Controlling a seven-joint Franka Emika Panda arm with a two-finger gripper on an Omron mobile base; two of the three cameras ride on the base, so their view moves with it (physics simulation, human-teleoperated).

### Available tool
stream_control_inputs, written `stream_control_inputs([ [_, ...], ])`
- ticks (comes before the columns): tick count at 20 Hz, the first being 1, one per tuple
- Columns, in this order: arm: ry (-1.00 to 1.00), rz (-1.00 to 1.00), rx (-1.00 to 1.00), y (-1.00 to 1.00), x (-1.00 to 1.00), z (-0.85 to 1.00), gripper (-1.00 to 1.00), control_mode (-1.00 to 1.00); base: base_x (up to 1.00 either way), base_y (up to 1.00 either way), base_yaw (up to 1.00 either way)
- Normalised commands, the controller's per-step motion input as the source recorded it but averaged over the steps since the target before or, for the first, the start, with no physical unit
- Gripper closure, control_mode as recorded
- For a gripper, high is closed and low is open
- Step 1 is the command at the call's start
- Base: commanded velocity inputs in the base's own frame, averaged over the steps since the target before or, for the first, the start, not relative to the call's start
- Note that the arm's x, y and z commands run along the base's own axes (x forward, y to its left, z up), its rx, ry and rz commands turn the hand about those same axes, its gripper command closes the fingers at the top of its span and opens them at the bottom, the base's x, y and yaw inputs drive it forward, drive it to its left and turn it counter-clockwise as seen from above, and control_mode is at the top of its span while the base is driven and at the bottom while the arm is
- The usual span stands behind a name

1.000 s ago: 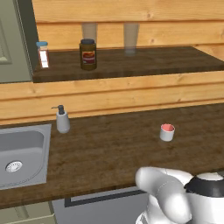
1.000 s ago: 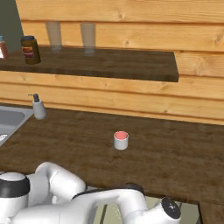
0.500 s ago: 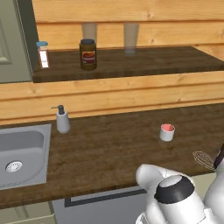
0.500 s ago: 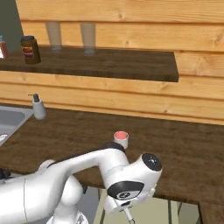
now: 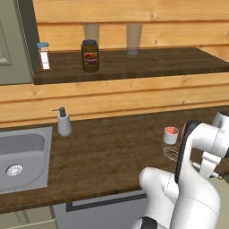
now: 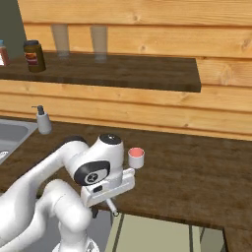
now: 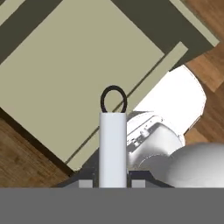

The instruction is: Pick the whisk from the drawer and place it on the counter.

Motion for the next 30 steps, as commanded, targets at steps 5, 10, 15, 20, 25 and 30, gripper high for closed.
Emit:
stream_control_inputs([
  [5,0.11,0.14,-0.05,1.00,0.93,0.35,1.00,-1.00,0.00,0.00,0.00],
  [10,0.22,0.00,-0.11,1.00,1.00,0.50,1.00,-1.00,0.00,0.00,0.00],
  [15,0.06,0.00,-0.15,0.53,1.00,-0.31,1.00,-1.00,0.00,0.00,0.00],
  [20,-0.02,0.00,-0.02,0.08,1.00,-0.91,1.00,-1.00,0.00,0.00,0.00],
  [25,-0.01,0.00,0.01,0.00,0.97,-0.41,-1.00,-1.00,0.00,0.00,0.00],
  [30,-0.10,0.00,0.03,0.05,0.31,0.42,-1.00,-1.00,0.00,0.00,0.00],
])
